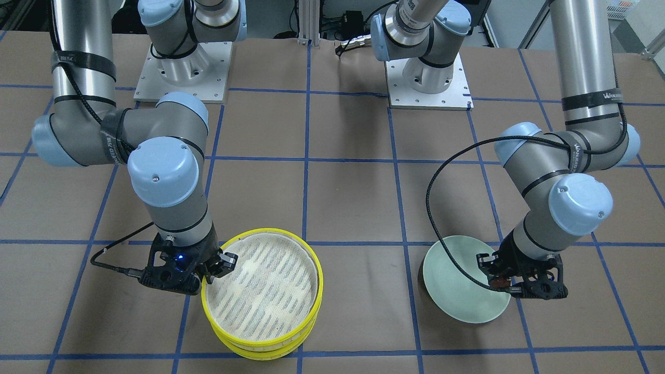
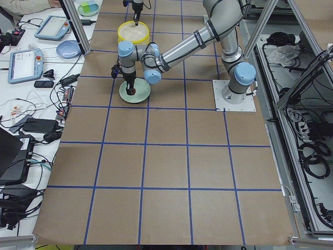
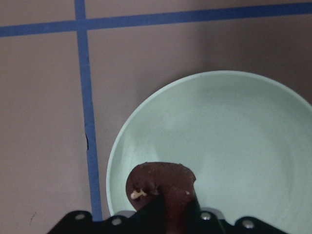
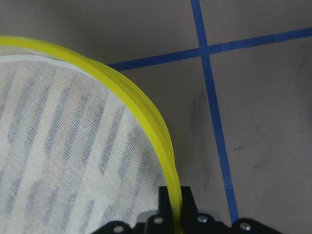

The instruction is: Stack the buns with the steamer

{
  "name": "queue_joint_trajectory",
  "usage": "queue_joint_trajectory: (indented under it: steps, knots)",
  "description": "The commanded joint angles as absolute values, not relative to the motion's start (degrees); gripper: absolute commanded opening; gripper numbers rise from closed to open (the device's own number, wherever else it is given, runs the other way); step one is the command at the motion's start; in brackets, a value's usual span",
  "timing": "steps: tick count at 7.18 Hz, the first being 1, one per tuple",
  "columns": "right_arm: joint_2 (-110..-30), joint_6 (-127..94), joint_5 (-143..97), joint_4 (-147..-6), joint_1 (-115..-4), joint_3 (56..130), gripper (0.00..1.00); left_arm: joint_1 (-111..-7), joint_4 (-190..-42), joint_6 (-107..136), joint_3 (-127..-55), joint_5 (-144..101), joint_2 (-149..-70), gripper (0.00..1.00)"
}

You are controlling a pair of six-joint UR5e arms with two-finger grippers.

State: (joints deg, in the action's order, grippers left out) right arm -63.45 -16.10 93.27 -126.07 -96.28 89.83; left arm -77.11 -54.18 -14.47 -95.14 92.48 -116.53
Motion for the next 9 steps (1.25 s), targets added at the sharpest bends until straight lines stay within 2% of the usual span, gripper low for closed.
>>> queue_joint_trajectory:
  steps: [1,5,6,8,9]
  knots:
    - [-63.4,-16.1,93.3,-126.7,-96.2,89.8,0.0,-77.3,-54.5,-11.7,-95.2,92.7,-115.8,0.0]
    - [-62.6,-16.0,93.3,-126.9,-96.0,89.8,0.0,-78.8,-55.3,-6.2,-94.7,92.1,-113.2,0.0]
    - [-62.6,-16.0,93.4,-126.9,-96.0,89.8,0.04,-80.8,-56.4,-4.9,-94.7,92.1,-111.6,0.0]
    - [-62.7,-16.0,93.7,-126.9,-95.8,89.8,0.06,-81.2,-56.3,-4.6,-94.7,92.3,-112.1,0.0]
    - [-62.7,-16.1,93.8,-127.0,-95.8,89.8,0.21,-81.2,-56.4,-4.6,-94.7,92.5,-112.3,0.0]
